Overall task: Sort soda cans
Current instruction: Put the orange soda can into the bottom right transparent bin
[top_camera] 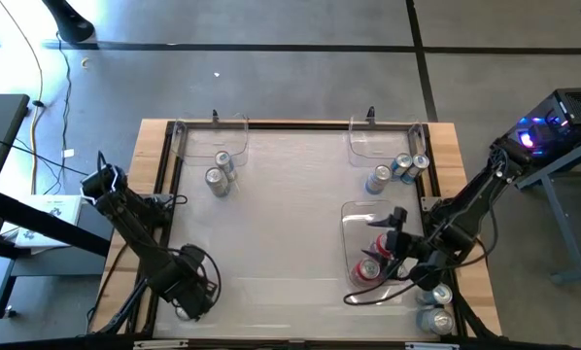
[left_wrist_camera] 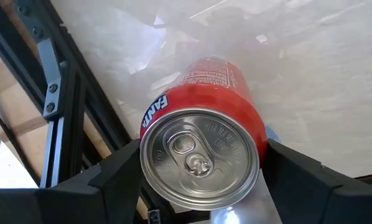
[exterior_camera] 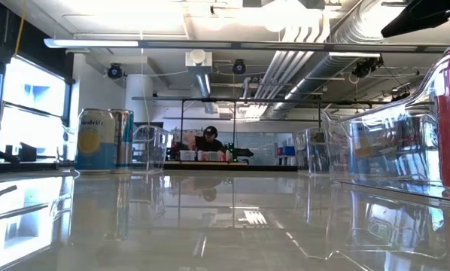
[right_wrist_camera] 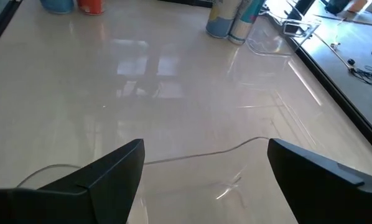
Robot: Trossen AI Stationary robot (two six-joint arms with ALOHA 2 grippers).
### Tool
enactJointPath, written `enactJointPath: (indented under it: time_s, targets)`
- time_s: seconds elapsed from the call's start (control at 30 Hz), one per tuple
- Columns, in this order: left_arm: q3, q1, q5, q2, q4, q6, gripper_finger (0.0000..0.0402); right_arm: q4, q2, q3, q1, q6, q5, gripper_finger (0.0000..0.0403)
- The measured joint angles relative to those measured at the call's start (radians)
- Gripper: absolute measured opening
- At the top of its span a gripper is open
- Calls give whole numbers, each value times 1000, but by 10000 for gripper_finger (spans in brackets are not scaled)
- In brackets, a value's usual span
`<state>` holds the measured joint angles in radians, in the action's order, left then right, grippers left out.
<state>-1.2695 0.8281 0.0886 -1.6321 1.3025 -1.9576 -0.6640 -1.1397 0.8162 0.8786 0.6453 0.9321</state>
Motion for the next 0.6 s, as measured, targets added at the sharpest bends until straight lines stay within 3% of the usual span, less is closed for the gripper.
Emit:
enactJointPath:
  time_s: [0.2,0.43,0.6]
  targets:
    - [-17,-119,-32,-4,-14,133,274,0,0,0,19,-17,0,337]
    - [-74,-307,-165,-8,-155,407,274,0,1,0,19,-18,0,337]
    - [-74,-442,-115,-61,-348,636,274,0,2,0,19,-16,-1,337]
